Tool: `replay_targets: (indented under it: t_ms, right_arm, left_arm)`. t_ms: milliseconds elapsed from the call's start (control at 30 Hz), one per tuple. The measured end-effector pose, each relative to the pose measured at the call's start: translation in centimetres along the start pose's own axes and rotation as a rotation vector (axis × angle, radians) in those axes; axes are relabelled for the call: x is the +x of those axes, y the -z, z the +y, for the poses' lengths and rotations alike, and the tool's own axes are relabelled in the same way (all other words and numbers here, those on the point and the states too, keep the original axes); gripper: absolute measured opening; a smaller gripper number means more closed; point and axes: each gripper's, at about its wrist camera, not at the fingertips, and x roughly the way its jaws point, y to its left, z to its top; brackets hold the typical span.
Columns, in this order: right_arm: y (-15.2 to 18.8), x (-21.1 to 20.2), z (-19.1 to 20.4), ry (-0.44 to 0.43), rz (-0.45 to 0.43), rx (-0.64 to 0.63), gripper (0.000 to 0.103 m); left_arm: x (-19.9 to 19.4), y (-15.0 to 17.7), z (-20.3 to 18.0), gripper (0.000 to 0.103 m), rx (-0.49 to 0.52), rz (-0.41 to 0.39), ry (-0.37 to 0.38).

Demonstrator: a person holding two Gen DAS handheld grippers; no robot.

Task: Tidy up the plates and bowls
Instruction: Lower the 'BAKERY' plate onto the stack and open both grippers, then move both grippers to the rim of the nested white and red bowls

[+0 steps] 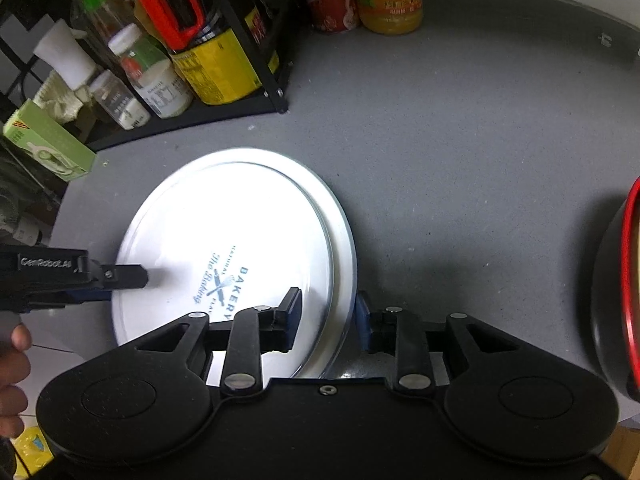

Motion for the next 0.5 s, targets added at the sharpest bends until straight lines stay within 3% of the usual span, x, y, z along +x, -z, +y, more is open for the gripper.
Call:
replay_targets:
  t_ms: [67, 300, 400, 500]
  right_arm:
    - [-0.1, -0.7, -0.2, -0.008, -0.013, -0.010, 0.048]
    - [-0.4, -2.9, -1.7, -0.031, -0.056, 0.003, 0.053]
    - [-1.1, -4.3, -2.3, -0.021, -0.071, -0.013, 0.065]
    - [-1.7, -5.9, -2.8, -0.033, -0.120, -0.041, 0.080]
  left_arm:
    - [-0.5, 0.0, -0.7, 0.055, 0.012, -0.021, -0.003]
    - [-1.9, 0.2, -3.7, 0.073, 0.055, -0.049, -0.012]
    - [-2.4, 0.6, -5.3, 0.079, 0.060, -0.022, -0.021]
    - [-3.5, 1.2, -6.8, 0.084, 0.094, -0.067, 0.002]
